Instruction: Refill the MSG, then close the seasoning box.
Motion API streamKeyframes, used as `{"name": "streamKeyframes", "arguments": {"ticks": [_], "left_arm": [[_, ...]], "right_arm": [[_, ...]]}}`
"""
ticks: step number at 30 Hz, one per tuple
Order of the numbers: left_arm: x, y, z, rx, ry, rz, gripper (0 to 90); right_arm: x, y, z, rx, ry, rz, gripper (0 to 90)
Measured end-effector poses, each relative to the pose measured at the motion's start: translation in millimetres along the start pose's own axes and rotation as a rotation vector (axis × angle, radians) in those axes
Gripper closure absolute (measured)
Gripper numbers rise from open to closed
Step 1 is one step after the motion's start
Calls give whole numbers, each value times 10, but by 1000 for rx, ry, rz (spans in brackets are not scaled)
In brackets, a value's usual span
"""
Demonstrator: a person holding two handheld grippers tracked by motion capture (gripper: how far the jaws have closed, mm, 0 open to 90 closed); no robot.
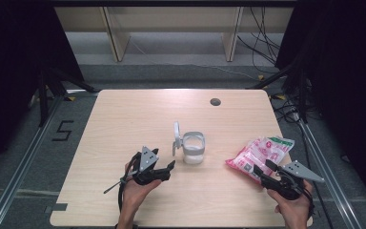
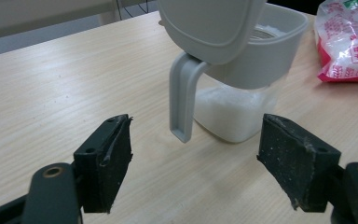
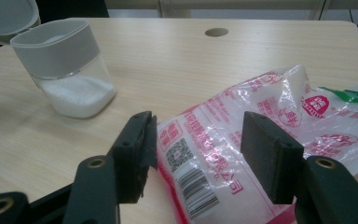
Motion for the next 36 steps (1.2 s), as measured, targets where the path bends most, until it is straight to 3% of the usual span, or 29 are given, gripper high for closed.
{"name": "streamKeyframes", "arguments": {"ticks": [1,2,3,4,5,6,8,9,10,11,12,14,15,16,17,18,19,20,22,23,26,28,30,33,34,36], "left_arm": [[13,5,10,3,5,-4,251],[23,11,14,2,-3,-5,253],[34,13,22,7,-3,-6,258],[51,14,39,9,18,1,268],[66,24,32,14,-4,-4,269],[81,24,41,12,7,-2,275],[122,29,55,11,14,0,295],[136,36,60,9,10,-5,296],[161,36,65,11,8,-7,299],[176,36,72,10,12,-7,305],[194,35,80,7,17,-7,313],[223,41,93,2,12,-10,341],[237,38,97,5,7,-7,352],[252,41,108,3,12,-10,372],[264,47,116,4,20,-6,382],[270,51,117,4,22,-4,385],[277,52,118,0,30,-1,410],[291,52,124,-9,47,0,435],[301,53,117,-11,49,-1,472],[312,58,122,-18,73,5,507],[319,80,112,-33,61,9,554],[321,89,118,-51,67,9,594],[319,105,113,-68,40,4,648],[333,120,137,-70,60,-3,728],[336,115,136,-62,53,-10,764],[339,103,143,-59,78,-13,820]], "right_arm": [[-14,-20,25,-11,18,21,443],[-10,-18,13,10,-3,11,441],[-15,-27,42,-3,15,4,439],[-18,-18,31,4,-10,-2,437],[-20,-37,72,1,24,-2,437],[-21,-41,52,6,-31,-3,437],[-32,-56,119,17,19,7,435],[-39,-61,100,11,-34,27,435],[-45,-57,152,15,2,18,434],[-47,-53,160,24,-20,13,434],[-51,-73,197,29,6,31,433],[-60,-60,202,49,-36,21,431],[-67,-88,239,42,-18,42,431],[-72,-79,263,52,-11,27,431],[-80,-98,276,55,-15,46,432],[-83,-82,273,53,-40,26,432],[-88,-93,277,56,-49,37,433],[-96,-101,306,57,-26,42,433],[-102,-98,306,75,-45,42,433],[-107,-106,311,74,-47,53,433],[-124,-105,334,71,-32,53,433],[-125,-100,318,73,-54,51,433],[-130,-92,308,67,-61,48,433],[-138,-103,326,73,-32,66,433],[-138,-92,326,83,-44,63,433],[-128,-98,312,70,-75,56,434]]}}
Point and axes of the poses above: each handheld gripper's, and its own axes: y roughly forward along the jaws, x roughly out of its top, z roughly to its left, the point moved 3 cm from there along y, roughly forward along the jaws, and after that the axes turned 5 degrees about -y, right-handed, at the moved point
